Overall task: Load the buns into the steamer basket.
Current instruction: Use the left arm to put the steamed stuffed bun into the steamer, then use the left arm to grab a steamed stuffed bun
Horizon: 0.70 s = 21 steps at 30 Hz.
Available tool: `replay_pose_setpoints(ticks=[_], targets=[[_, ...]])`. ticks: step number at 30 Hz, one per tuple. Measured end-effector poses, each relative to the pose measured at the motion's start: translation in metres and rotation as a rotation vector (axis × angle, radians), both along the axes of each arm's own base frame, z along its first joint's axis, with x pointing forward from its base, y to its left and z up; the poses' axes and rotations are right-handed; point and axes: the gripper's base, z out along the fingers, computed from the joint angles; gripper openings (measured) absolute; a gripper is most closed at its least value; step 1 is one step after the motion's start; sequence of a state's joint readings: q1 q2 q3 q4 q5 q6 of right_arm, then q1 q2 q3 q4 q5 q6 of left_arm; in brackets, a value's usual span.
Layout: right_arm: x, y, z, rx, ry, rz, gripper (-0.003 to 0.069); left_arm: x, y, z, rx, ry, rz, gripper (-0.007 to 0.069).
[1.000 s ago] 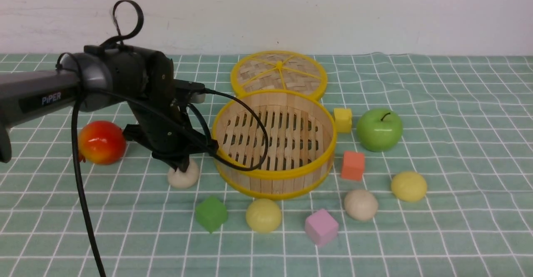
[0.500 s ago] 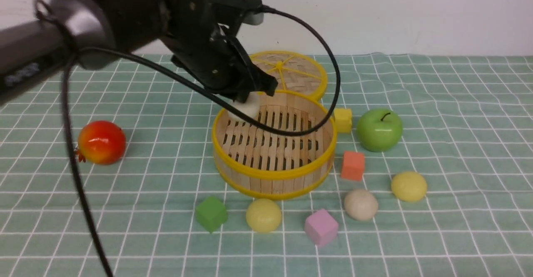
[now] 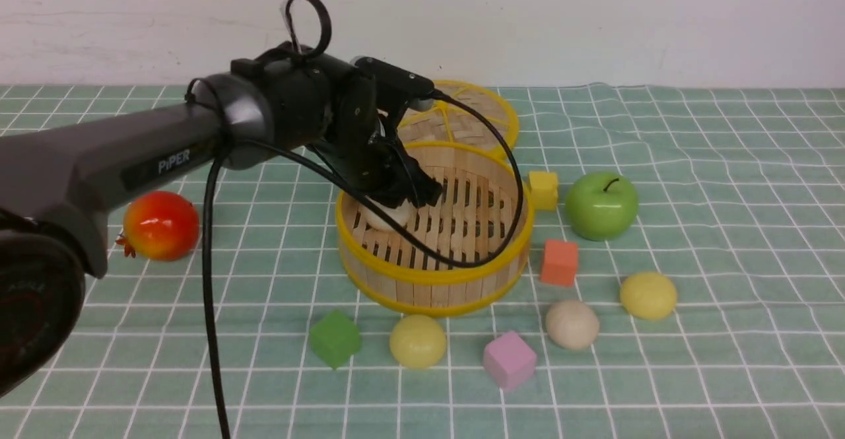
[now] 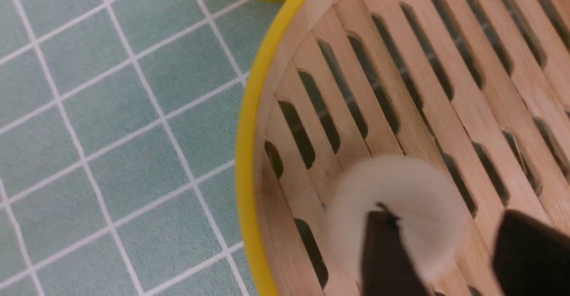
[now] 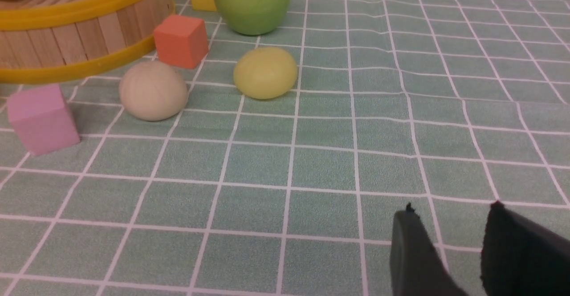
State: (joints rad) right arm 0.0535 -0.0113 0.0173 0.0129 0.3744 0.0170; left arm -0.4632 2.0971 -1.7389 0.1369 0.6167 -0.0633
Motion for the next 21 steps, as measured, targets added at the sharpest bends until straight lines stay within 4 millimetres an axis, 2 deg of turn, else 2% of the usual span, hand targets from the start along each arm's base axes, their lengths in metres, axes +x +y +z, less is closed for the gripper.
replay_pose_setpoints(ticks=[3, 6, 7, 8, 10, 12, 14, 16, 17, 19, 21], targets=[[0.000, 0.000, 0.000, 0.000, 0.000, 0.000, 0.0239, -0.004, 0.002, 0.012, -0.019, -0.005, 0.019, 0.0445], [0.000, 0.000, 0.000, 0.000, 0.000, 0.000, 0.0239, -0.018, 0.008, 0.045, -0.066, 0.002, 0.053, 0.0489], [0.000, 0.000, 0.000, 0.000, 0.000, 0.000, 0.0239, -0.020, 0.008, 0.048, -0.071, 0.005, 0.056, 0.0489], [0.000, 0.000, 0.000, 0.000, 0.000, 0.000, 0.0239, -0.032, 0.013, 0.068, -0.101, 0.028, 0.072, 0.0480], [0.000, 0.000, 0.000, 0.000, 0.000, 0.000, 0.0239, -0.059, 0.020, 0.093, -0.140, 0.113, 0.075, 0.0419], [0.000, 0.000, 0.000, 0.000, 0.000, 0.000, 0.0239, -0.070, 0.022, 0.097, -0.150, 0.161, 0.062, 0.0379], [0.000, 0.000, 0.000, 0.000, 0.000, 0.000, 0.0239, -0.100, 0.021, 0.086, -0.136, 0.314, -0.014, 0.0255], [0.000, 0.000, 0.000, 0.000, 0.000, 0.000, 0.0239, -0.116, 0.012, 0.066, -0.099, 0.397, -0.081, 0.0163], [0.000, 0.000, 0.000, 0.000, 0.000, 0.000, 0.0239, -0.119, 0.010, 0.062, -0.090, 0.411, -0.093, 0.0155], [0.000, 0.000, 0.000, 0.000, 0.000, 0.000, 0.0239, -0.136, -0.009, 0.041, -0.042, 0.457, -0.169, 0.0086], [0.000, 0.000, 0.000, 0.000, 0.000, 0.000, 0.0239, -0.141, -0.018, 0.034, -0.028, 0.451, -0.190, 0.0070]])
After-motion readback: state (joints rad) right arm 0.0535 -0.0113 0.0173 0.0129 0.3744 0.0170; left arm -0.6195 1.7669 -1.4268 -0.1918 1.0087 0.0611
